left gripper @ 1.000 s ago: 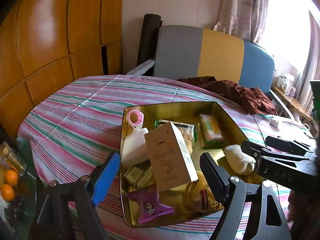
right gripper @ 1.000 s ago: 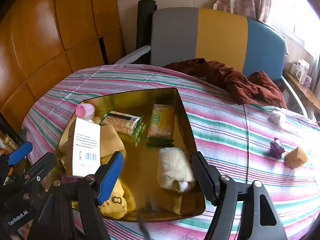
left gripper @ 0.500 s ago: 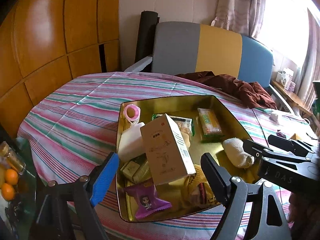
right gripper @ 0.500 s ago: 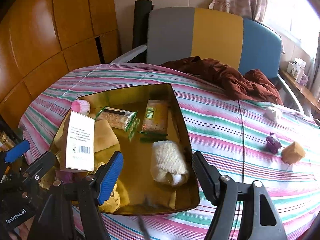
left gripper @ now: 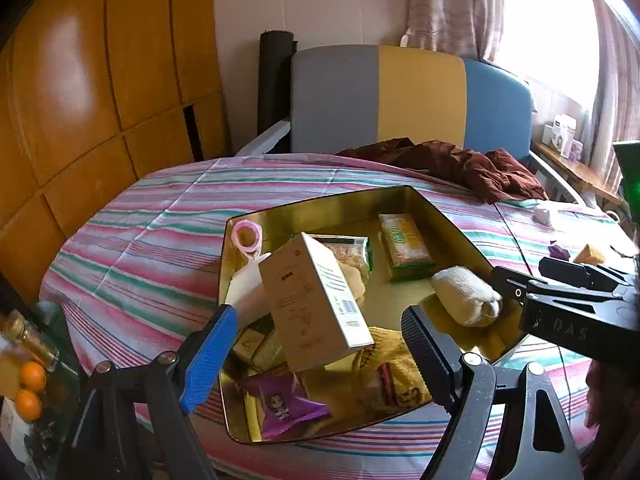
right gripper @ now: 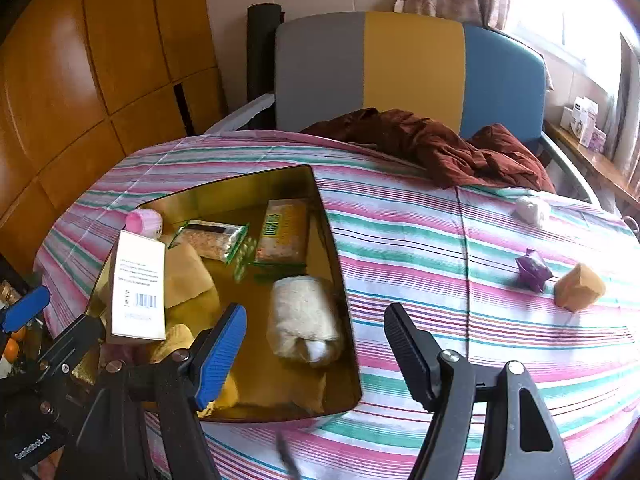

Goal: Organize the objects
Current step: 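Move both grippers back toward the purple packet and yellow sponge, then grasp the purple snack packet with the left gripper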

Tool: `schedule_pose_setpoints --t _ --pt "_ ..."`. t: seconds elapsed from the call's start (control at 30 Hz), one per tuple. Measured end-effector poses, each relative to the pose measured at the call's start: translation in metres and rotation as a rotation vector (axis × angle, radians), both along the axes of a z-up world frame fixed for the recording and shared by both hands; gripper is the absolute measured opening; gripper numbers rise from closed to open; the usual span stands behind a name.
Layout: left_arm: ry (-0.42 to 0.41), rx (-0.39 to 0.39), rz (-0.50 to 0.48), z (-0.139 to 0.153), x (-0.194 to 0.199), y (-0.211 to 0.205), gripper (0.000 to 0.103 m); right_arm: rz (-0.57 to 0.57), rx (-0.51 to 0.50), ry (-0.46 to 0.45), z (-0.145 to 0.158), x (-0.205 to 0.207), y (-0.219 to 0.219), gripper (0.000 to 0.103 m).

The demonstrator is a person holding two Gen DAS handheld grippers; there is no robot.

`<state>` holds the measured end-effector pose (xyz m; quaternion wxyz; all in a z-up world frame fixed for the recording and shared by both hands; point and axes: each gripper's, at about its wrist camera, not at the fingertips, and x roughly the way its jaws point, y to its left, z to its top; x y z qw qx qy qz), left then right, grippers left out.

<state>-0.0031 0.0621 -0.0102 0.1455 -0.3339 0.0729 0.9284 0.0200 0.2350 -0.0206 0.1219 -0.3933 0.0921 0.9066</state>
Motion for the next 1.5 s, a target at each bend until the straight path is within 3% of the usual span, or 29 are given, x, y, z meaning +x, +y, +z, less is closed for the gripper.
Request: schedule_pose_setpoints --t 0.7,0.97,1.17,1.3,1.5 --pt "0.042 -0.092 -0.132 0.006 0.017 0.047 0.085 -0.177 -0.040 -0.012 0.000 0.031 0.096 0.072" --pt "0.037 -0.107 -0.207 0.004 0.020 0.071 0.085 -0.356 0.006 0.020 0.027 0.060 0.186 0.072" --pt "0.036 -0.104 -0.258 0.006 0.019 0.092 0.085 -0.582 -0.001 0.065 0.036 0.096 0.273 0.072" --pt "0.028 -0.108 -0.290 0.007 0.018 0.110 0.085 -0.742 -0.079 0.091 0.020 0.128 0.321 0.072" --pt "-0.001 -0.109 -0.354 0.004 0.015 0.148 0.085 -0.883 -0.358 0.118 -0.012 0.168 0.358 0.073"
